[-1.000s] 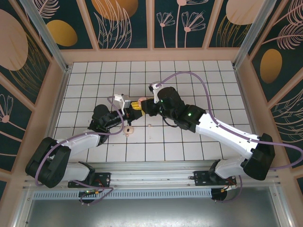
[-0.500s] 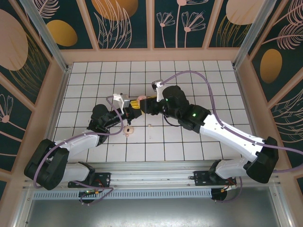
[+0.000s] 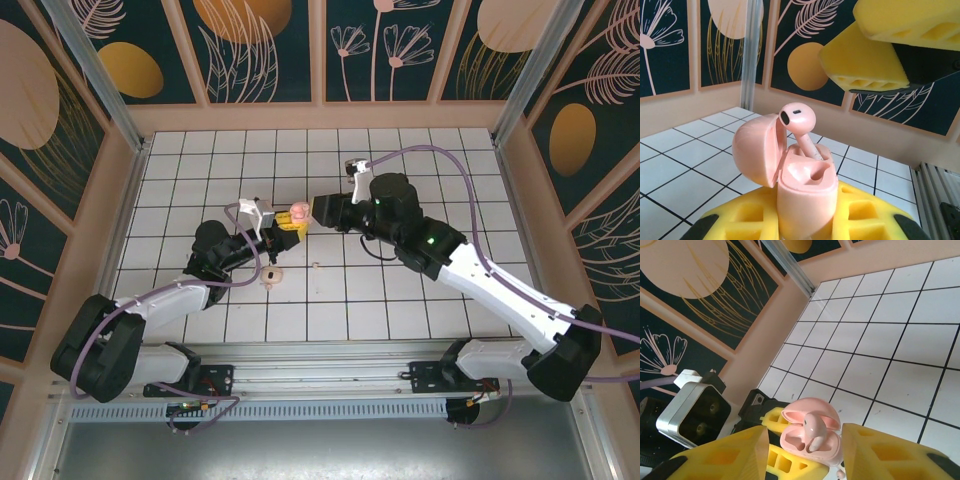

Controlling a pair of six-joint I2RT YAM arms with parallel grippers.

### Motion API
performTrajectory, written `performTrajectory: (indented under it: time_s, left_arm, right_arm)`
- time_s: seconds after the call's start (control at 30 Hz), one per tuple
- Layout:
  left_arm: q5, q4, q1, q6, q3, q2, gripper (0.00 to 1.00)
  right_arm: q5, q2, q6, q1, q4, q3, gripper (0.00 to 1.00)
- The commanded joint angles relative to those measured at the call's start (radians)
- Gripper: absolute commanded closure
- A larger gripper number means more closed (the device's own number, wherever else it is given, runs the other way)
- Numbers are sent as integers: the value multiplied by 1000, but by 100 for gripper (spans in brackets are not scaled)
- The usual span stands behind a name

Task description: Insert the wireless bluetooth earbuds into the charging case

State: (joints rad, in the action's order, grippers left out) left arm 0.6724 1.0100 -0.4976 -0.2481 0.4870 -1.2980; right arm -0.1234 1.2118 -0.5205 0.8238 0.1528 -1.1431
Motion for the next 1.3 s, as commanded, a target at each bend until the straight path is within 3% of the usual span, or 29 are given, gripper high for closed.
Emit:
performTrajectory:
  time_s: [0.0, 1.27]
  left_arm:
    - [10, -12, -4, 45, 30, 26, 92]
    - [11, -8, -4, 55, 32, 45, 92]
  right_arm:
    - [-56, 8, -28, -5, -22, -20, 60]
    - [-72, 95, -32, -6, 11, -62, 66]
